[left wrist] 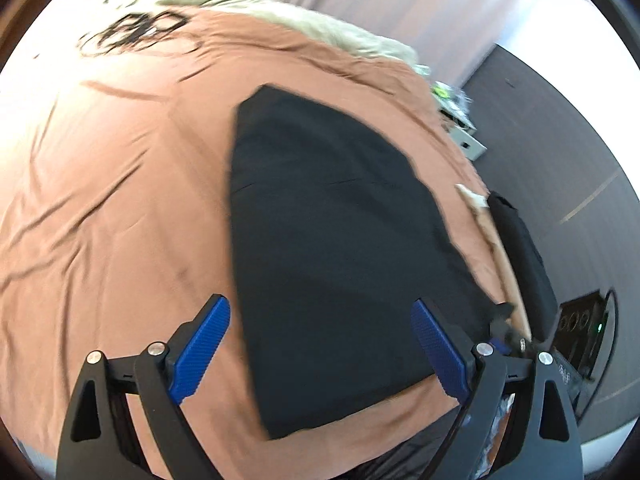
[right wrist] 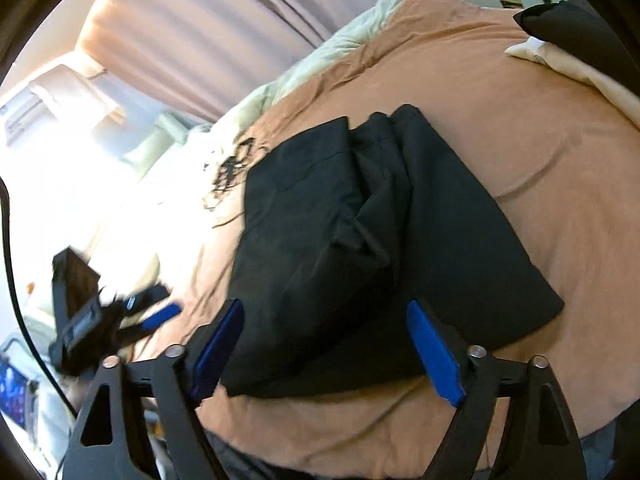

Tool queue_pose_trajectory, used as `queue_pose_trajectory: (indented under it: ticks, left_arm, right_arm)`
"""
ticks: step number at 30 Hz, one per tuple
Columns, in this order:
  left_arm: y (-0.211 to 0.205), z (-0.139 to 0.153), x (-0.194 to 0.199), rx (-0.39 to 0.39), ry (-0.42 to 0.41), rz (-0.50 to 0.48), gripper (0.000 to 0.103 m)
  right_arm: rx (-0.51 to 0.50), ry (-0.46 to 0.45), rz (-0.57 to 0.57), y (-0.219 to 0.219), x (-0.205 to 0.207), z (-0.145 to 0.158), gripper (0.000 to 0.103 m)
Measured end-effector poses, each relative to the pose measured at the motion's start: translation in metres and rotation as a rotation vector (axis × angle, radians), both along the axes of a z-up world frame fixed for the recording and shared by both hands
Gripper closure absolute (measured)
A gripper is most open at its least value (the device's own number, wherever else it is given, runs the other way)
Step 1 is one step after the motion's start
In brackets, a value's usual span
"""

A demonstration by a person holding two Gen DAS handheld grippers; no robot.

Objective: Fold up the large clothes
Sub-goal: 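Grasp the folded jacket edge with the right tool and straighten it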

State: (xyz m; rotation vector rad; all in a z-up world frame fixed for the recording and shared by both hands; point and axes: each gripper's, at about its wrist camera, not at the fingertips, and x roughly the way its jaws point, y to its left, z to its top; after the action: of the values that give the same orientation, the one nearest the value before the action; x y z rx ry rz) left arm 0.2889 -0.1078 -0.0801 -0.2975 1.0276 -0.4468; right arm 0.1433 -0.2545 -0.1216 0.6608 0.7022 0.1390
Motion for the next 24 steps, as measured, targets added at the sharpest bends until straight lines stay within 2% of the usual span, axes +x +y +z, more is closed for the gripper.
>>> queue_pose_trajectory:
  ticks: [2,3,5,9,14,20,24]
  left_arm:
    - [0.005,-0.015,-0.001,-0.007,0.034,0.017,0.009]
    - [0.012,-0.024,-0.003,-0.015,0.058,0.026,0.009]
    - [0.013,-0.036,-0.005,-0.019,0.084,0.033,0.01]
    - [0.009,-0.053,-0.004,-0.03,0.126,0.035,0.01]
    - [-0.001,-0.054,-0.005,-0.041,0.134,0.013,0.01]
    - [-0.028,-0.045,-0.003,-0.051,0.115,-0.055,0.018]
    - [-0.049,-0.039,-0.001,-0.048,0.102,-0.105,0.031]
  right_arm:
    - [-0.018,0.023,0.0,0.002,0.008,-0.003,0.079]
    - [-0.027,0.032,0.0,0.003,0.013,-0.005,0.086]
    - [-0.034,0.011,0.005,0.005,0.013,-0.002,0.091]
    - [-0.021,-0.058,0.019,0.003,0.008,0.017,0.094]
    - [-0.025,-0.091,0.002,-0.011,0.001,0.032,0.094]
    - [0.022,-0.066,-0.048,-0.041,-0.02,0.017,0.095]
    - [0.07,-0.042,-0.076,-0.057,-0.031,-0.002,0.095]
